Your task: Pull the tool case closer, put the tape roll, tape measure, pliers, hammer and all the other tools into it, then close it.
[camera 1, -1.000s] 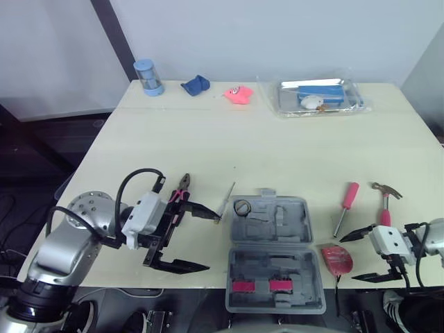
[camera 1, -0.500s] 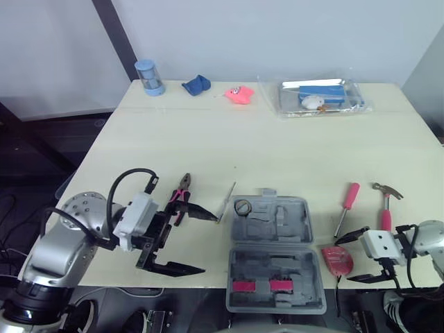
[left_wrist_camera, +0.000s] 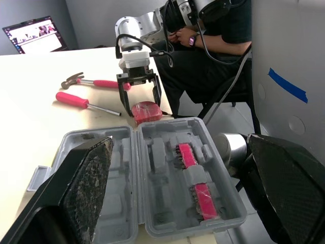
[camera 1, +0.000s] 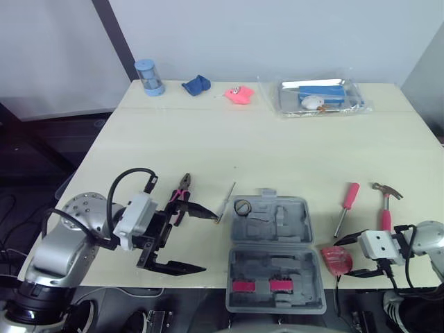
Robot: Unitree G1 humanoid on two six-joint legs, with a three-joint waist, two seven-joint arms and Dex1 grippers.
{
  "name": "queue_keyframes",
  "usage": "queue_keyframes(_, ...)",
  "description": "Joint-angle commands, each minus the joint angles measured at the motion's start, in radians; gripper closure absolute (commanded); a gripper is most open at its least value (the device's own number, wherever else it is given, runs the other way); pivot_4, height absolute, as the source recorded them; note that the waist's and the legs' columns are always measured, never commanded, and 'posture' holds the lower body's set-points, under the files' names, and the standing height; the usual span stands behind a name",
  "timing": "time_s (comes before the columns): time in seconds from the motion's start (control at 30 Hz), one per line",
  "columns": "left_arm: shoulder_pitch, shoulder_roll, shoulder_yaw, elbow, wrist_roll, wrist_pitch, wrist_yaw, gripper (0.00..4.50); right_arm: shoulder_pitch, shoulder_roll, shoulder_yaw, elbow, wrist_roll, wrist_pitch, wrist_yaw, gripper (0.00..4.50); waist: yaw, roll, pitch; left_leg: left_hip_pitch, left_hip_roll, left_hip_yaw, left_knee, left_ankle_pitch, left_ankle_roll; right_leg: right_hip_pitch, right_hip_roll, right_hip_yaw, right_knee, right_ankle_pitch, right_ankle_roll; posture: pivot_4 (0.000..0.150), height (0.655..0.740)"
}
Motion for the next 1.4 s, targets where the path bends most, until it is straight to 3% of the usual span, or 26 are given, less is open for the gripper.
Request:
queue_keyframes(0.03, 0.002, -0.002, 0.02, -0.008, -0.002, -0.016, -0.007, 0.0, 0.013, -0.021, -0.002, -0.031, 0.008, -0.017, 0.004, 1.56, 0.0, 0.0, 0.0, 0.0, 0.0, 0.0, 0.0, 0.0, 0.0, 0.0, 0.0, 0.0, 0.0, 0.0, 0.0, 0.15, 0.74)
queue_keyframes(0.27, 0.0, -0.014, 0.017, -0.005, 0.009, -0.018, 0.01, 0.0, 0.093, -0.063, -0.066, -0.141, 0.077, 0.077, -0.028, 1.56, 0.002, 0.0, 0.0, 0.0, 0.0, 0.0, 0.0, 0.0, 0.0, 0.0, 0.0, 0.0, 0.0, 0.0, 0.0, 0.15, 0.74)
queue_keyframes(0.5, 0.019, -0.037, 0.029, -0.001, 0.014, -0.011, 0.061, 0.0, 0.236, -0.173, -0.215, -0.483, 0.103, 0.397, -0.176, 1.56, 0.001, 0.001, 0.0, 0.0, 0.0, 0.0, 0.0, -0.001, 0.001, 0.0, 0.0, 0.0, 0.0, 0.0, 0.0, 0.15, 0.74)
queue_keyframes(0.63, 0.016, -0.056, 0.034, 0.019, 0.027, -0.01, 0.105, 0.0, 0.219, -0.218, -0.259, -0.684, 0.091, 0.643, -0.266, 1.56, 0.0, 0.002, 0.001, 0.0, 0.0, -0.001, 0.0, -0.001, 0.002, 0.0, 0.0, 0.0, 0.001, 0.0, 0.0, 0.15, 0.74)
queue_keyframes(0.8, 0.005, -0.07, 0.029, 0.055, 0.056, -0.026, 0.133, 0.0, 0.035, -0.244, -0.126, -0.895, 0.011, 1.035, -0.357, 1.56, 0.0, 0.002, 0.001, -0.001, 0.0, -0.001, 0.0, -0.001, 0.003, -0.001, 0.0, -0.001, 0.001, 0.0, 0.0, 0.15, 0.74)
queue_keyframes(1.07, -0.013, -0.08, 0.032, 0.128, 0.11, -0.065, 0.151, 0.0, -0.284, -0.189, 0.205, -1.023, -0.084, 1.47, -0.393, 1.56, -0.001, 0.002, 0.001, -0.004, -0.002, -0.001, 0.0, 0.0, 0.0, -0.003, -0.002, -0.002, -0.001, 0.0, 0.0, 0.15, 0.74)
queue_keyframes(1.23, -0.011, -0.081, 0.043, 0.152, 0.133, -0.081, 0.168, 0.0, -0.453, -0.113, 0.428, -1.017, -0.164, 1.614, -0.422, 1.56, -0.007, 0.002, 0.001, -0.008, -0.002, -0.002, 0.0, 0.0, 0.0, -0.008, -0.002, -0.002, 0.001, 0.0, 0.0, 0.15, 0.74)
queue_keyframes(1.4, -0.005, -0.082, 0.047, 0.165, 0.15, -0.087, 0.184, 0.0, -0.569, -0.027, 0.544, -0.951, -0.203, 1.674, -0.46, 1.56, -0.012, 0.002, 0.001, -0.009, -0.002, -0.002, 0.0, 0.0, -0.001, -0.009, -0.003, -0.003, 0.0, 0.0, 0.0, 0.15, 0.74)
